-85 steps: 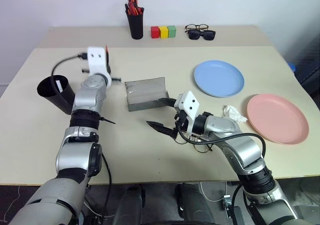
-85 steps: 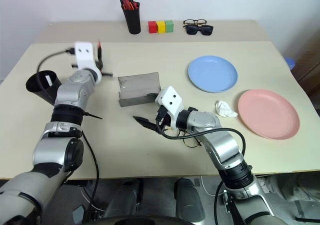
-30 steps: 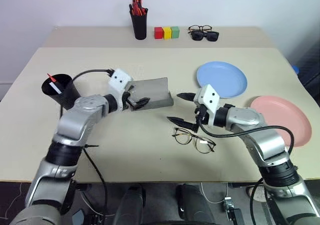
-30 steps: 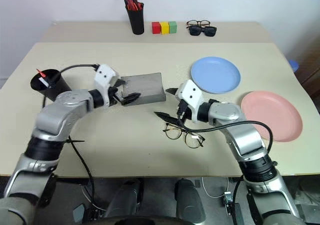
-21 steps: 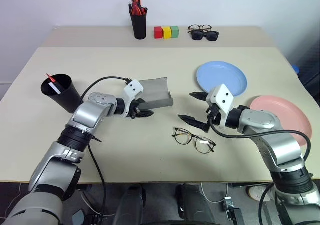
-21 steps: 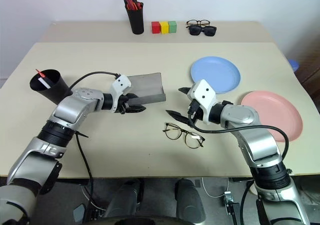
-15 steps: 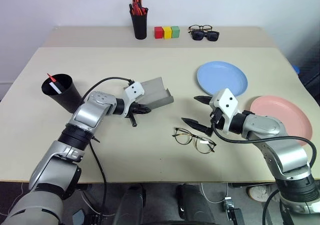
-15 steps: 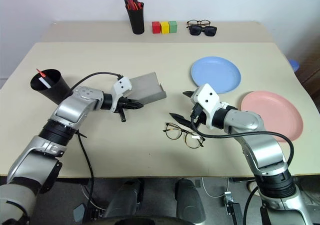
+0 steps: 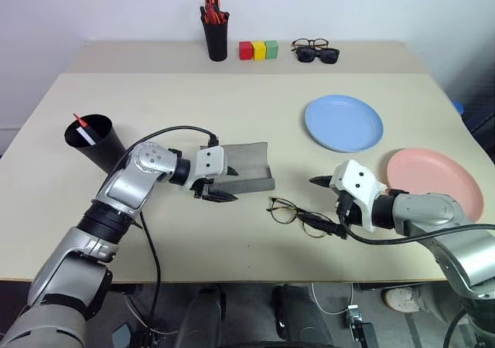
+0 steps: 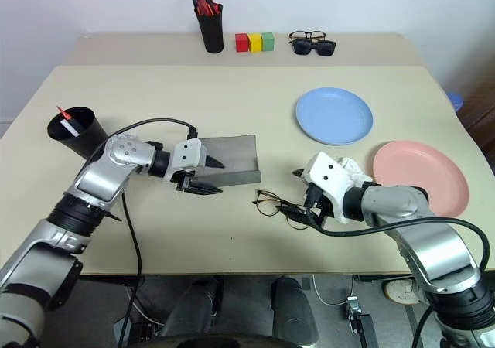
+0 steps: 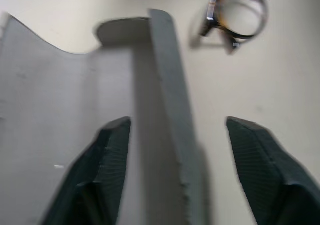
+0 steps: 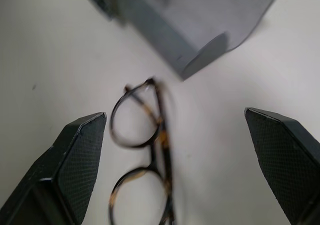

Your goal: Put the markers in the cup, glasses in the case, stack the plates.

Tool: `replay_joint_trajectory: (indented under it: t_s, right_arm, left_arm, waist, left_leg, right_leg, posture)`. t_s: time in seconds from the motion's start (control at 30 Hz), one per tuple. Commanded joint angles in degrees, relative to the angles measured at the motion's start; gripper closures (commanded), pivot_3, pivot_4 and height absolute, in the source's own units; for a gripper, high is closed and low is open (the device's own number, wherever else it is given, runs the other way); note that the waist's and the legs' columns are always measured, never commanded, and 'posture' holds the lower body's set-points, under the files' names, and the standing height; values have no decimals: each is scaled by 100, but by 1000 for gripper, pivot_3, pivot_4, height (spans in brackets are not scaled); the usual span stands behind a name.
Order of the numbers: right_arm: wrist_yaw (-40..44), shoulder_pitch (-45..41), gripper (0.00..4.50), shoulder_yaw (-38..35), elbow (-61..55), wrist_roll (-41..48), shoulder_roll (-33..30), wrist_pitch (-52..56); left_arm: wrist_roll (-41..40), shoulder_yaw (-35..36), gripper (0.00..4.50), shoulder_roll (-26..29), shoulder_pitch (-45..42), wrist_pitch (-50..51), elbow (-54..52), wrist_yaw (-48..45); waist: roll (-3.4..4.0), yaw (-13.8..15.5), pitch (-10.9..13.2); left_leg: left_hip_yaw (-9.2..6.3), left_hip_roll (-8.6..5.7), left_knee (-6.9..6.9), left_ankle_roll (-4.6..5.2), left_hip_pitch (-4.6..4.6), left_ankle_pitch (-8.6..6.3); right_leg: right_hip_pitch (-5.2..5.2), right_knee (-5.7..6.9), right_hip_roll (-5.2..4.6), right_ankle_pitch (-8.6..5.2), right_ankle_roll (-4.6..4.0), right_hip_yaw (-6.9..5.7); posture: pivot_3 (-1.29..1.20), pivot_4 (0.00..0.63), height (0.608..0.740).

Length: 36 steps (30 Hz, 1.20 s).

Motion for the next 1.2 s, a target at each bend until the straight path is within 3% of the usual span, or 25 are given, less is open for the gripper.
replay_joint_trajectory:
  t_s: [0.03, 0.17, 0.23, 0.3, 0.5, 0.8, 0.97, 1.2]
  right_arm:
    - [28, -112, 0, 218, -157, -132, -182, 65]
    - [-66, -198, 0, 461, 23, -368, -165, -1]
    - [-25, -185, 525, 614, 92, -500, -200, -85]
    - [-31, -222, 1359, 732, 194, -614, -165, -134]
    - [95, -222, 4432, 876, 261, -756, -267, -203]
    - [202, -821, 4432, 752, 229, -917, -171, -577]
    - [155, -2584, 4432, 1277, 780, -1027, 826, -756]
    - [-51, -4011, 4432, 2525, 3436, -2179, 2465, -2146]
  left_arm:
    - [-156, 513, 1664, 105, 158, 97, -304, 217]
    - [-293, 902, 1664, 325, 664, 291, -908, 388]
    - [-463, 1167, 1600, 378, 985, 609, -1327, 570]
    - [-687, 1442, 1600, 386, 1330, 994, -1790, 771]
    - [-793, 1791, 1600, 553, 2162, 1768, -2912, 1316]
    - [-1267, 2680, 1600, 731, 2948, 2472, -3503, 1841]
    - [-1330, 3185, 1600, 927, 3659, 2227, -3299, 1810]
    - [-1310, 3393, 1600, 972, 4193, 2193, -3366, 1975]
  waist:
    - [0, -16, 0]
    - [0, -24, 0]
    - [0, -11, 0]
    - [0, -3, 0]
    - [1, -13, -1]
    - [3, -36, 0]
    - [7, -170, 2]
    - [-2, -141, -3]
  left_leg:
    - [1, 0, 0, 0, 0, 0]
    - [0, 2, 0, 1, 1, 0]
    - [1, 2, 0, 1, 1, 0]
    - [1, 2, 0, 1, 1, 0]
    - [1, 1, 1, 1, 1, -1]
    - [3, 5, 0, 3, 8, -2]
    - [6, 17, -2, 3, 13, -2]
    - [4, 17, -10, 2, 12, -2]
  right_leg:
    - [0, 0, 0, 0, 0, 0]
    - [-1, 3, 1, 0, 0, 0]
    - [-1, 2, 0, 0, 0, 0]
    - [0, 0, -1, 0, 0, 0]
    - [1, -1, -1, 0, 1, 0]
    - [2, 2, 1, -1, -1, 1]
    - [1, 6, 9, -5, -11, 1]
    - [-2, 5, 8, -7, -18, -3]
  posture:
    - [0, 150, 740]
    - [0, 150, 740]
    - [0, 150, 740]
    - [0, 150, 740]
    - [0, 150, 740]
    - [0, 150, 740]
    - [0, 150, 740]
    - [0, 150, 740]
